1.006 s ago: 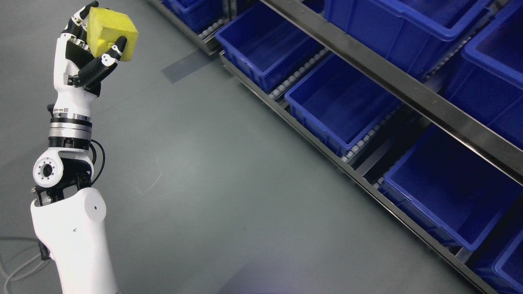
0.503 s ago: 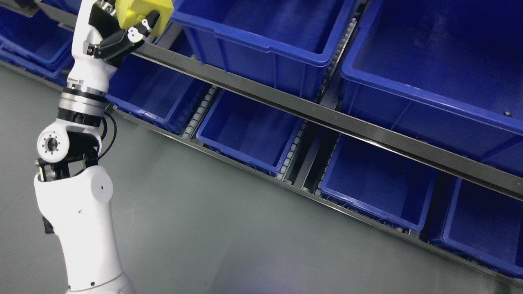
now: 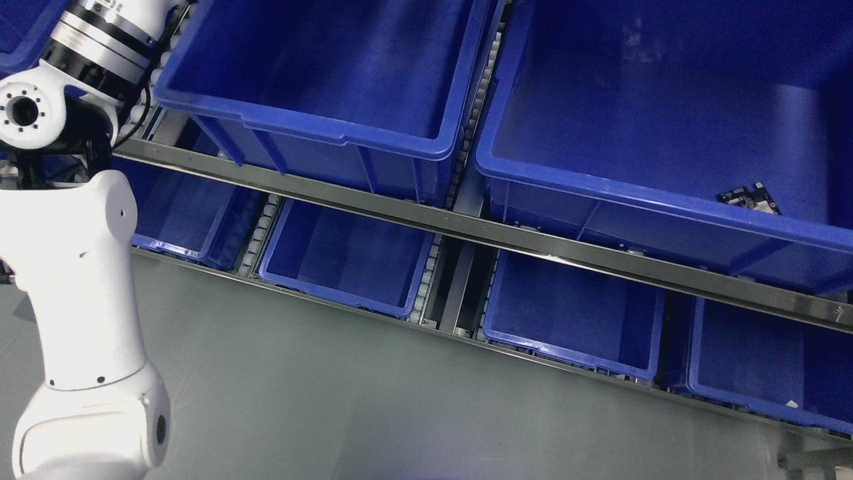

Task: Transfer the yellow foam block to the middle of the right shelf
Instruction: 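Lower the cube into the middle blue bin and open the left hand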

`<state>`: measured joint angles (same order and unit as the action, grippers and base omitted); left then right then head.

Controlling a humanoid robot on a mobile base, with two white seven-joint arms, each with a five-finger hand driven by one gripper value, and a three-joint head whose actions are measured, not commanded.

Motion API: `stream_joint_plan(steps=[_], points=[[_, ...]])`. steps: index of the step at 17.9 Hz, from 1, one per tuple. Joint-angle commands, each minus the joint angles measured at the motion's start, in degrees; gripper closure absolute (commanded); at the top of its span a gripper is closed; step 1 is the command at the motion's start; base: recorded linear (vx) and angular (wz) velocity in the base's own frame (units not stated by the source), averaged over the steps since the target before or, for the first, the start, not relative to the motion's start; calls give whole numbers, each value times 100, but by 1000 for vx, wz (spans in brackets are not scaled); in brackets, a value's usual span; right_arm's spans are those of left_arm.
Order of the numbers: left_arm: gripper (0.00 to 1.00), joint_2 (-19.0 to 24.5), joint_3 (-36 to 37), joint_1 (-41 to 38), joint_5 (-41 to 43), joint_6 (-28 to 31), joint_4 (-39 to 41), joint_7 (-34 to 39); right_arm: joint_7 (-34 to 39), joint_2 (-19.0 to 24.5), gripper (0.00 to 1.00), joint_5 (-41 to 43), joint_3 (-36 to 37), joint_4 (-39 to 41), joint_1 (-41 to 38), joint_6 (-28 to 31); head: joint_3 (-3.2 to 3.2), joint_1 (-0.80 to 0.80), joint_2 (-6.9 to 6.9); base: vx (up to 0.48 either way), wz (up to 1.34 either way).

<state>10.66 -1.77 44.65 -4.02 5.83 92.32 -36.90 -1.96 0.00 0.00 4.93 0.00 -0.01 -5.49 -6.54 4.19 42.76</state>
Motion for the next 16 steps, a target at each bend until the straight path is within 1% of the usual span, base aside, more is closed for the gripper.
stream_joint_plan(steps=[1,3,5,6,8,10,13,14,16], points=[[55,886,880,89,1412,-653,-1181,-573,3,-100,0,-18,-1,100,-8,5,0,0,0,108,-118],[54,938,880,-43,1492,-680,-1190,-581,3,-100,0,-18,-1,100,-8,5,0,0,0,111,-116],[45,895,872,-245,1527,-680,-1199,-573,3,-100,0,-18,0,100,-8,5,0,0,0,105,-104],[37,851,889,-333,1518,-680,-1199,-573,3,-100,0,-18,-1,100,-8,5,0,0,0,114,-31],[30,483,872,-360,1518,-680,-1199,-564,3,-100,0,-18,8,100,-8,5,0,0,0,113,-1],[22,-44,845,-369,1518,-680,-1181,-555,3,-100,0,-26,-1,100,-8,5,0,0,0,108,58],[6,-607,810,-360,1510,-680,-1120,-520,3,-100,0,-18,-1,100,-8,5,0,0,0,90,89],[2,-774,801,-360,1510,-680,-1102,-520,3,-100,0,-18,-1,100,-8,5,0,0,0,82,89],[0,-966,653,-369,1501,-689,-1032,-468,3,-100,0,-26,-1,100,-8,5,0,0,0,44,27]])
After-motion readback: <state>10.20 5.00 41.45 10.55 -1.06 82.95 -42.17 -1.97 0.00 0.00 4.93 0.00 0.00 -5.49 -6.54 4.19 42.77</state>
